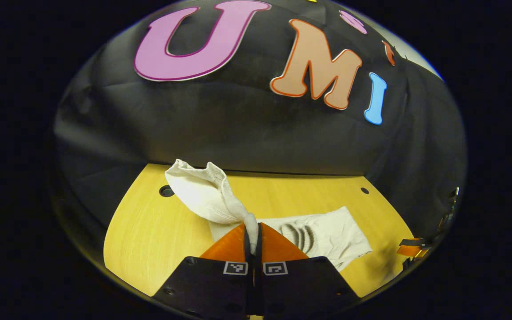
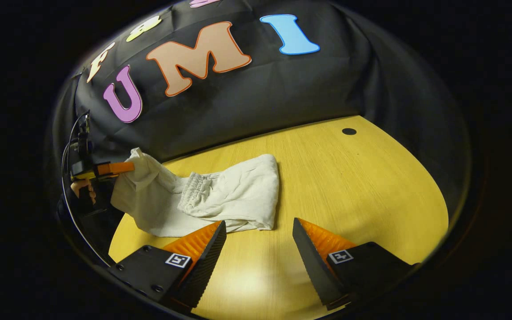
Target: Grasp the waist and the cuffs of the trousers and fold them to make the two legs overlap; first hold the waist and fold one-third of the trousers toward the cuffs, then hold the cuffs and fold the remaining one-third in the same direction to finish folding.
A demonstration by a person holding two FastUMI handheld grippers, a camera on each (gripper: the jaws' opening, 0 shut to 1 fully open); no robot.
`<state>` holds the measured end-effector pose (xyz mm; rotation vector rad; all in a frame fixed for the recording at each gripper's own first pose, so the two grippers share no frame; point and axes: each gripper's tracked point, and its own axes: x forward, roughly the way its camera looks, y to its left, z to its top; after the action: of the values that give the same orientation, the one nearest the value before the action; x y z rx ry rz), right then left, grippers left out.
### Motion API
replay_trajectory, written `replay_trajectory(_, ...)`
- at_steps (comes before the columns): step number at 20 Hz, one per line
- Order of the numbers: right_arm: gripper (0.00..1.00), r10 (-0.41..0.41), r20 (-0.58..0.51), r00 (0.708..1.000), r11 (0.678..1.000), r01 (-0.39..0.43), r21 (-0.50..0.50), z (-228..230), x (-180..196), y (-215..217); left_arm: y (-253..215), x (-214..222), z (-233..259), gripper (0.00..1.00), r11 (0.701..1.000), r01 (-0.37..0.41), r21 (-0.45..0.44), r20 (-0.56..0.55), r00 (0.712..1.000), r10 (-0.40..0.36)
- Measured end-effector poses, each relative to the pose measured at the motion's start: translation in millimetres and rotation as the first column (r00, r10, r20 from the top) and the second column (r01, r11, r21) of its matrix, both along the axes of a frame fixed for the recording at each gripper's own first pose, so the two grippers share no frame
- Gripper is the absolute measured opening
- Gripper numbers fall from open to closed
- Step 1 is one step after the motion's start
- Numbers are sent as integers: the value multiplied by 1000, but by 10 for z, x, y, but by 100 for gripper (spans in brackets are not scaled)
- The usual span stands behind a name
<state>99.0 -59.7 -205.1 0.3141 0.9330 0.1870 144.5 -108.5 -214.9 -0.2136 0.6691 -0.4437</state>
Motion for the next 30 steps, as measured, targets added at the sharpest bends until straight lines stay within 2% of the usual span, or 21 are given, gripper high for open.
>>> replay_trajectory(4,96,-15,10,1000,1000,15,-2,39,4,-278,-555,2,201,0,998,55,-26,25,998,-54)
replay_trajectory(5,92,-20,11,1000,1000,20,-5,47,6,-355,-690,8,234,0,997,66,-28,31,997,-65)
replay_trajectory(6,97,-25,13,1000,1000,25,-7,58,-22,-439,-824,21,255,0,996,80,-32,33,996,-79)
replay_trajectory(13,96,-82,-7,997,996,82,-23,20,-170,-947,-1691,-31,252,0,988,149,-37,33,988,-148)
replay_trajectory(19,96,-112,-21,994,993,111,-29,-23,-261,-1210,-2271,-123,-7,0,982,191,-7,-4,982,-191)
replay_trajectory(23,97,-126,-24,992,991,125,-38,-26,-342,-1361,-2509,-219,-380,0,983,183,26,-69,981,-181)
replay_trajectory(27,96,-134,-35,990,990,133,-35,-33,-415,-1470,-2721,-378,-624,0,976,209,58,-74,976,-205)
replay_trajectory(29,96,-123,-34,992,992,121,-37,-40,-413,-1482,-2823,-477,-693,11,971,233,50,-68,971,-230)
replay_trajectory(30,97,-110,-30,993,993,109,-37,-31,-424,-1475,-2857,-518,-666,32,972,233,42,-56,971,-231)
